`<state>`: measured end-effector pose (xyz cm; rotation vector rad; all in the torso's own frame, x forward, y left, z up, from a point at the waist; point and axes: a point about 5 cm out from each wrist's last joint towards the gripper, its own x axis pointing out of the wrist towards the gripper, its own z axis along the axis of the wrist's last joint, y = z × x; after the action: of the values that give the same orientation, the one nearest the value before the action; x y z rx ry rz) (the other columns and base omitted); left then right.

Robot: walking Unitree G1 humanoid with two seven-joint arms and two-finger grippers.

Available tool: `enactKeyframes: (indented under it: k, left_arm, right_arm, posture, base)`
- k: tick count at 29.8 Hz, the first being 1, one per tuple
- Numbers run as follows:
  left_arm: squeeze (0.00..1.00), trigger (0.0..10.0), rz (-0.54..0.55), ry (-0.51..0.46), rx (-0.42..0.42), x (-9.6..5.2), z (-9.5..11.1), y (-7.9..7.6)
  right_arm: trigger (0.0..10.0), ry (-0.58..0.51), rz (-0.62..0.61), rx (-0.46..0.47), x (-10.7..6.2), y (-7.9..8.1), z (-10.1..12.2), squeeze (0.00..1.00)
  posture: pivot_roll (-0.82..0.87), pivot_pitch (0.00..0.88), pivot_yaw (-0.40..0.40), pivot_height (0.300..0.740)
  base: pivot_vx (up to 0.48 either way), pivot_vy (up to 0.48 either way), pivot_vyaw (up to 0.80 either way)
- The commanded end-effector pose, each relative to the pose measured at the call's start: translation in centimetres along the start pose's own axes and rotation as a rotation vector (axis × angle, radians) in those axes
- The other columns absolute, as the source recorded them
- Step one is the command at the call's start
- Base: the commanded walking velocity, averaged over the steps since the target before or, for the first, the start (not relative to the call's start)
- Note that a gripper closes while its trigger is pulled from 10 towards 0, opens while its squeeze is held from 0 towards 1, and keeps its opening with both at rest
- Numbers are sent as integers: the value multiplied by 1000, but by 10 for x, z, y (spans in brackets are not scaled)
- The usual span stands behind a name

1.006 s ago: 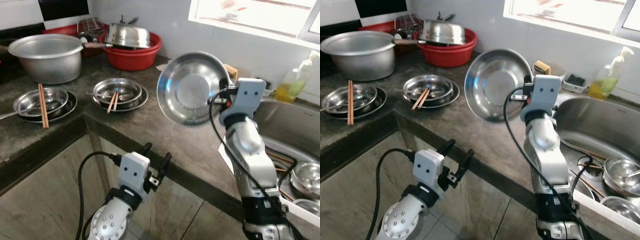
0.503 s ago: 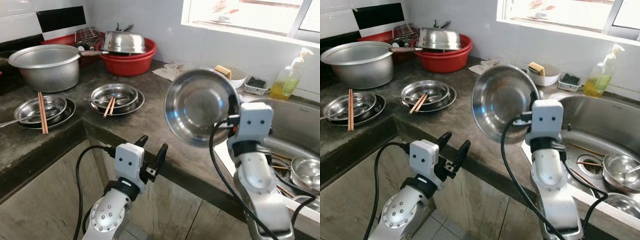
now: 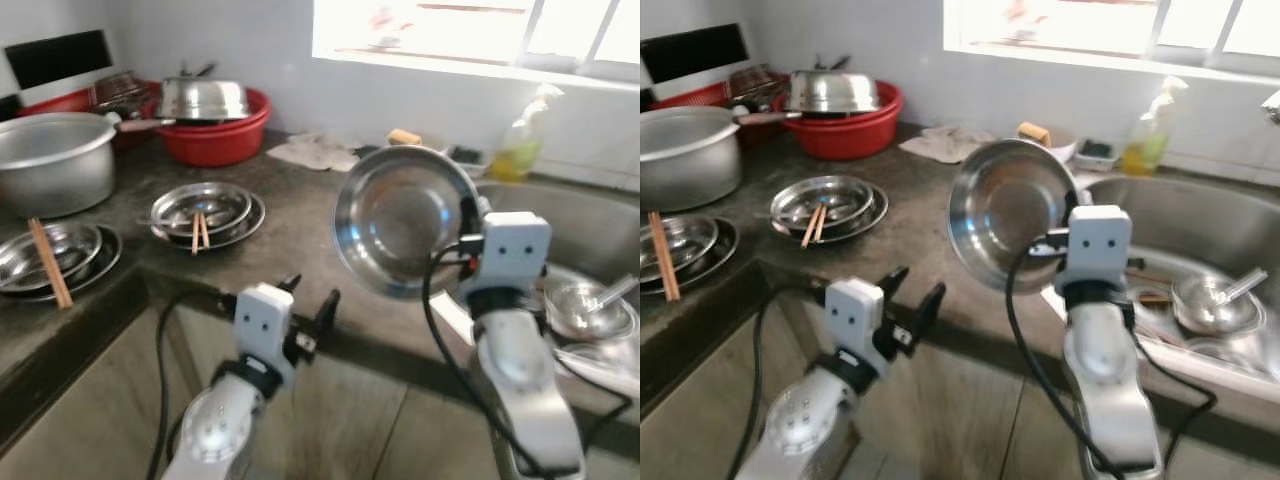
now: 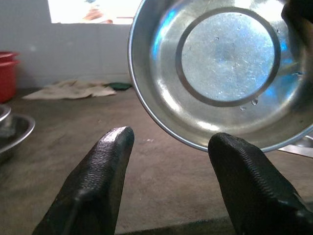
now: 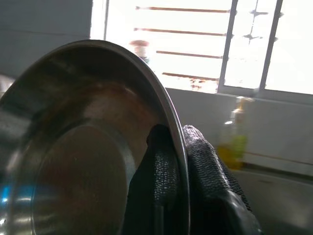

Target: Kitchen organization

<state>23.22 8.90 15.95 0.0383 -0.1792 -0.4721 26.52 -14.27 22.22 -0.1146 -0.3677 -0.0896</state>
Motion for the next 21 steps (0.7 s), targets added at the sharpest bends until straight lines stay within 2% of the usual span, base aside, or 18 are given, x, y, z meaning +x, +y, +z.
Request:
enactKeyframes:
  k: [1,3,9,14,16,17,21]
  left_arm:
    - [0,10000,-20,-13,12,3,3,-5]
    - [0,10000,-35,-14,16,3,2,-6]
    - [0,10000,-10,-2,31,4,1,-2]
    - [0,10000,1,4,26,4,0,-1]
    - [0,10000,-1,-2,47,4,1,-1]
    - [0,10000,-3,-4,47,4,1,-1]
    - [0,10000,4,-10,58,4,1,-1]
  right_arm:
    - [0,-46,-30,-10,3,-7,11,0]
    - [0,-49,-32,-11,4,-8,12,0]
    - [0,-53,-33,-12,5,-7,14,0]
    - [0,-59,-38,-17,7,-8,15,0]
    - [8235,-55,-36,-27,9,-7,14,0]
    - [10000,-53,-34,-26,10,-7,14,0]
    - [10000,-48,-30,-26,12,-6,14,0]
  posture:
    - [26,0,-33,740]
    - [26,0,-33,740]
    - [27,0,-35,740]
    - [30,0,-38,740]
    - [32,0,-40,740]
    - [32,0,-40,740]
    - [32,0,-41,740]
  base:
    - [0,0,-800]
    - [0,0,-800]
    - [0,-367,-800]
    - [0,0,-658]
    - [0,0,0]
    - [0,0,0]
    - [70,-187,0]
